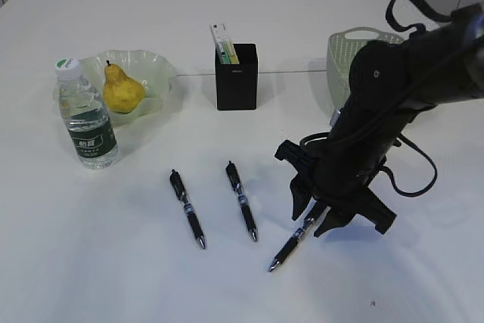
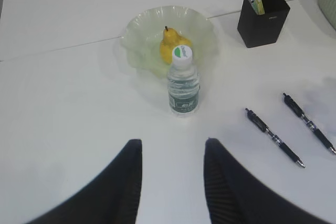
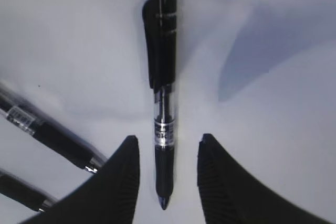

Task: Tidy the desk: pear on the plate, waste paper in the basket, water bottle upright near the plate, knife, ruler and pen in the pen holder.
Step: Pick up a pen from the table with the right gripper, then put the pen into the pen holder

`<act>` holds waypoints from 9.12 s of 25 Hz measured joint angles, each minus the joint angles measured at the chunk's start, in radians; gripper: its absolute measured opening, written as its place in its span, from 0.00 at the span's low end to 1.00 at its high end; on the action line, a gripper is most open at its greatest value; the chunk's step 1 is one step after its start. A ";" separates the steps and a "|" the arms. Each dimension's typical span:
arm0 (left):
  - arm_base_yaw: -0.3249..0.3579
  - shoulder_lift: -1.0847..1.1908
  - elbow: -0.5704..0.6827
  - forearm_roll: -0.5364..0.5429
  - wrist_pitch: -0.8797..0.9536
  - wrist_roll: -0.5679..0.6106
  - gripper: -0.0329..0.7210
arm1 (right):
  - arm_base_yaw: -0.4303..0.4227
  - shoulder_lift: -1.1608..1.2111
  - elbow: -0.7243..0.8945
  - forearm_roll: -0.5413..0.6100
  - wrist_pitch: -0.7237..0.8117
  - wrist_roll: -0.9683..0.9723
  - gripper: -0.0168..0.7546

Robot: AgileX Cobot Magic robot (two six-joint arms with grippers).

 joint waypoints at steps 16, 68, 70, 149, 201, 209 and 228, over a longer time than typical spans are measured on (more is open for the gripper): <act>0.000 0.000 0.000 0.002 0.017 0.000 0.41 | 0.000 0.034 -0.006 0.011 -0.073 -0.018 0.52; 0.000 0.000 0.000 0.018 0.041 0.000 0.41 | 0.000 0.073 -0.006 -0.059 -0.012 0.001 0.52; 0.000 0.000 0.000 0.020 0.041 0.000 0.41 | 0.000 0.073 -0.006 -0.063 -0.012 0.007 0.52; 0.000 0.000 0.000 0.047 0.065 0.000 0.41 | 0.000 0.124 -0.499 -0.101 0.369 -0.727 0.17; 0.000 0.000 0.000 0.125 -0.177 0.000 0.41 | -0.049 0.315 -0.659 -0.410 -0.909 -0.852 0.16; 0.000 0.016 0.000 0.125 -0.177 0.000 0.41 | -0.066 0.382 -0.709 -0.410 -0.943 -0.852 0.16; 0.000 0.044 0.000 0.125 -0.177 0.000 0.41 | -0.066 0.501 -0.786 -0.410 -0.880 -0.847 0.16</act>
